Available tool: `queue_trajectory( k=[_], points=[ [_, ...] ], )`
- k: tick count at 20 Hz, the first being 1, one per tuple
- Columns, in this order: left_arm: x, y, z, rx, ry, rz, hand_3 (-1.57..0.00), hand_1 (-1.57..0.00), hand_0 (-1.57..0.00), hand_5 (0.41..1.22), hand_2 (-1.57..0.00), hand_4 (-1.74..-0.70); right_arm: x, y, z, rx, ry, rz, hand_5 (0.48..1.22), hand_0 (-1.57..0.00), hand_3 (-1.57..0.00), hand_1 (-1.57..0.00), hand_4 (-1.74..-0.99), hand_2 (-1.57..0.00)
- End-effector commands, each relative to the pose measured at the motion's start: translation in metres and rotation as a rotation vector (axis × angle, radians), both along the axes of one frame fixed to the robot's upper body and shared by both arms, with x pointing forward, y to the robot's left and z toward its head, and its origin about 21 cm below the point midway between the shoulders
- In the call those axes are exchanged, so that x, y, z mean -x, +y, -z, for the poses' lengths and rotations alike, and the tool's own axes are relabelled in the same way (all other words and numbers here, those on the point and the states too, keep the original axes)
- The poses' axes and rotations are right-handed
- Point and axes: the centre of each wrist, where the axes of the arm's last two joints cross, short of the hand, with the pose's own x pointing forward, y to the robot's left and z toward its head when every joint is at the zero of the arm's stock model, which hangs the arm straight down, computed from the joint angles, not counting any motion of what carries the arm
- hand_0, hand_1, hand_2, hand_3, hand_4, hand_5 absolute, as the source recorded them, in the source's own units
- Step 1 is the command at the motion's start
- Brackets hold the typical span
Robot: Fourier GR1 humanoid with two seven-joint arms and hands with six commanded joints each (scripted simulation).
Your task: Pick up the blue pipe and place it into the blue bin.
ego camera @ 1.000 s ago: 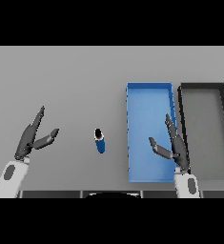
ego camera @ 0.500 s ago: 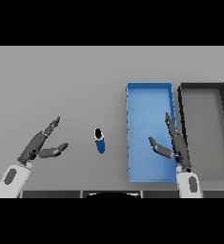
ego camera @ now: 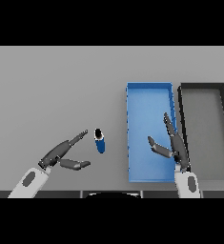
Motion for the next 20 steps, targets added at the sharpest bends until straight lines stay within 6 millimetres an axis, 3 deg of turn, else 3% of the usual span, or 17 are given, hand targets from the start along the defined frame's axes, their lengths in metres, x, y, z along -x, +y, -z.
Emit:
queue_trajectory(
  k=[1, 10, 14, 17, 19, 20],
  points=[
    [0.002, -0.005, 0.002, 0.017, 0.001, 0.019, 0.00, 0.00, 0.00, 0.447, 0.00, -1.11, 0.002, -0.001, 0.001, -0.007, -0.012, 0.002, 0.617, 0.00, 0.00, 0.00, -1.263, 0.00],
    [-0.024, -0.056, 0.023, 0.047, 0.072, 0.062, 0.00, 0.00, 0.00, 0.448, 0.00, -1.12, 0.012, -0.005, 0.001, -0.024, -0.011, 0.017, 0.605, 0.00, 0.00, 0.00, -1.274, 0.00],
    [-0.036, -0.072, 0.030, 0.043, 0.012, 0.063, 0.00, 0.00, 0.00, 0.445, 0.00, -1.07, 0.012, -0.009, 0.000, -0.008, -0.003, 0.014, 0.598, 0.00, 0.00, 0.00, -1.267, 0.00],
    [-0.040, -0.084, 0.036, 0.130, 0.033, 0.082, -0.02, 0.00, 0.00, 0.507, -0.02, -1.11, 0.012, -0.011, 0.001, -0.019, -0.002, 0.016, 0.600, 0.00, 0.00, 0.00, -1.267, 0.00],
    [-0.043, -0.090, 0.040, 0.194, 0.056, 0.064, -0.26, -0.16, -0.02, 0.607, -0.29, -1.21, 0.010, -0.009, 0.002, -0.018, -0.001, 0.017, 0.600, 0.00, 0.00, 0.00, -1.261, 0.00],
    [-0.042, -0.093, 0.043, 0.228, 0.073, 0.055, -0.52, -0.35, -0.19, 0.730, -0.48, -1.25, 0.008, -0.009, -0.001, -0.017, -0.005, 0.017, 0.600, 0.00, 0.00, 0.00, -1.260, 0.00]
  ],
)
